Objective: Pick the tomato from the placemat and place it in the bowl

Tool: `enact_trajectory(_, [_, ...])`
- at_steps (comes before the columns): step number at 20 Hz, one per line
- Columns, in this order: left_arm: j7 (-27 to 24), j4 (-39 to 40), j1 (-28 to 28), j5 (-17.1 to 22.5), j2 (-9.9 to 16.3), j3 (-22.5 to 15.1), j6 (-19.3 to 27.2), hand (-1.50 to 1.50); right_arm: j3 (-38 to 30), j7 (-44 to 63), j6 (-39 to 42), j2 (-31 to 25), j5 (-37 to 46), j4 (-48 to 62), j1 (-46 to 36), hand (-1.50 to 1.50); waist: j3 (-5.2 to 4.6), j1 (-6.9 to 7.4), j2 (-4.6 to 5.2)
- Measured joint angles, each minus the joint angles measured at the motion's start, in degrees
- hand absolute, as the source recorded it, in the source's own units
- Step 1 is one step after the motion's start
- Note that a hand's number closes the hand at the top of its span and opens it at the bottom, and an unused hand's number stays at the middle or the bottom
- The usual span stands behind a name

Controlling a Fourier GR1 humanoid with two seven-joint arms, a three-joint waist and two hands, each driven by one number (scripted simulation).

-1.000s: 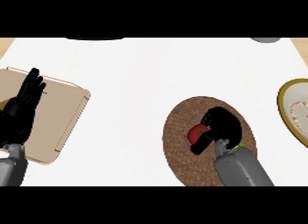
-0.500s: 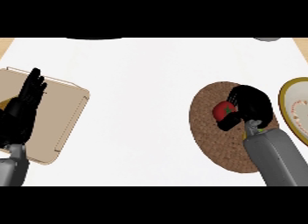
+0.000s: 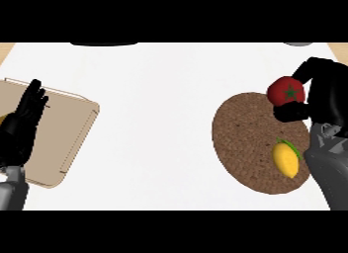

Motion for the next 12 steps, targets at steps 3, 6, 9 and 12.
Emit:
enact_trajectory(3, [-0.29,0.15,-0.06,0.06,0.05,0.39,-0.54,0.00,-3.83,1.46,2.10,-1.92,-0.19,-5.22,-0.48,1.50,0.00,0.05,0.11])
enact_trajectory(6, [0.78,-0.39,-0.89,-0.70,-0.91,-0.04,0.14,0.00,-8.72,0.82,2.84,-3.77,-1.99,-7.98,0.67,1.50,0.02,0.17,0.23])
enact_trajectory(9, [1.02,-0.09,-1.34,-0.44,-0.56,0.84,-0.74,0.00,-13.88,-2.11,2.74,-5.61,-4.80,-8.26,2.45,1.50,0.04,0.31,0.33])
enact_trajectory(12, [0.95,-0.22,-1.35,-1.08,-1.34,0.60,-0.54,0.00,-18.36,-6.55,-0.38,-6.04,-7.34,-5.21,3.97,1.50,0.05,0.47,0.41])
